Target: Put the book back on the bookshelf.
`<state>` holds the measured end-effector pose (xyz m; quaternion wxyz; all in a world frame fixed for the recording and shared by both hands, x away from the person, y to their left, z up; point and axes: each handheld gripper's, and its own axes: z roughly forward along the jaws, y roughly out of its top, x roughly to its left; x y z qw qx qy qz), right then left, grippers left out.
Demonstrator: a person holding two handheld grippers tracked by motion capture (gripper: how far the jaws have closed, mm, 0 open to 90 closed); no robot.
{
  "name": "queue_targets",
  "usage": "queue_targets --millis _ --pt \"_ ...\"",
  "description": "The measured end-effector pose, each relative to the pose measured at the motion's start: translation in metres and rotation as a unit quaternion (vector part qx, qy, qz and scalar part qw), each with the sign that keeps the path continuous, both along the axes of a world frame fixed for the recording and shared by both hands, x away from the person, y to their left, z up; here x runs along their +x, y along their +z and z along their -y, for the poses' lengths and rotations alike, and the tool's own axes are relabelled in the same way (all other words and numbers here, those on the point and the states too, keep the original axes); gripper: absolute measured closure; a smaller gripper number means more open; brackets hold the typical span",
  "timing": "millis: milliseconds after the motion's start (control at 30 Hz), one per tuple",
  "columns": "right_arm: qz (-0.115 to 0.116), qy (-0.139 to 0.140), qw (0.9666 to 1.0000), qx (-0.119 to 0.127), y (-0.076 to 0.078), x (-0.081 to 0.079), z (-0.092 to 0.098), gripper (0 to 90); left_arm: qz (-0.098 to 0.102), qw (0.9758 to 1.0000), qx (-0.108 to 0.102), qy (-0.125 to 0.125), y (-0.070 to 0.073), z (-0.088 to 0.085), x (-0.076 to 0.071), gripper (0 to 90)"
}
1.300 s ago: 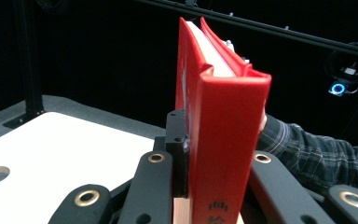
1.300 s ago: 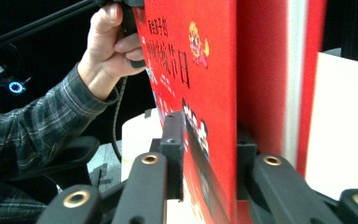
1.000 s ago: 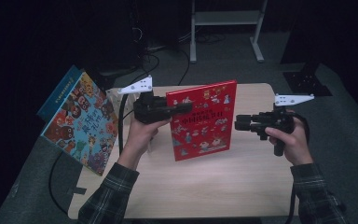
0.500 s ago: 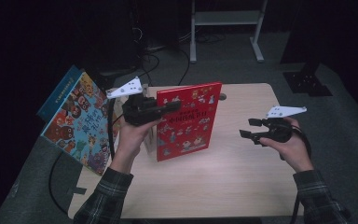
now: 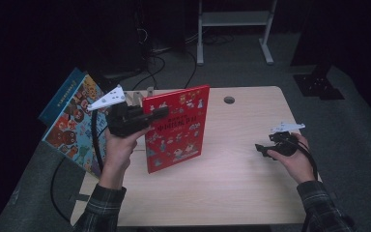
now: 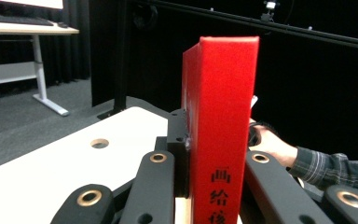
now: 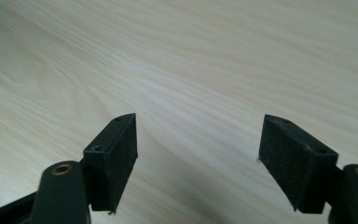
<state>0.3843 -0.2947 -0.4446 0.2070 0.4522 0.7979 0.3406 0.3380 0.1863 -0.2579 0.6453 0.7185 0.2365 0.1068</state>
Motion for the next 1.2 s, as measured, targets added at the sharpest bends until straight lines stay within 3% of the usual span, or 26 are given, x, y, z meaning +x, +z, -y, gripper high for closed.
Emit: queue_targets --millis 133,467,533,667,733,900,1200 --pt "-0.013 -0.014 0.9995 -0.026 -0.011 0.004 -0.001 26.3 0.003 0.9999 -0.003 0.010 0.000 -0.014 -0.004 79.8" --pt "-0.041 -0.020 0.9982 -0.040 -0.026 0.009 0.000 24.7 0.002 0.9992 -0.018 0.035 0.003 -0.054 -0.020 79.8" --pt "-0.048 -0.021 0.9982 -0.029 -0.029 0.010 0.002 22.6 0.000 0.9991 -0.020 0.039 0.003 -0.063 -0.023 79.8" --pt "-0.042 -0.026 0.9988 -0.003 -0.035 0.011 0.005 12.4 0.001 0.9985 -0.018 0.051 0.003 -0.077 -0.030 79.8" --pt "-0.026 -0.032 0.9992 0.006 -0.039 0.011 0.005 10.8 0.001 0.9980 -0.021 0.059 0.003 -0.085 -0.032 79.8" --pt "-0.010 -0.037 0.9992 0.015 -0.042 0.011 0.005 9.7 -0.005 0.9967 -0.026 0.077 0.002 -0.105 -0.038 79.9" --pt "-0.011 -0.037 0.9991 0.016 -0.042 0.012 0.005 9.7 -0.006 0.9914 -0.027 0.128 -0.003 -0.138 -0.049 79.9"
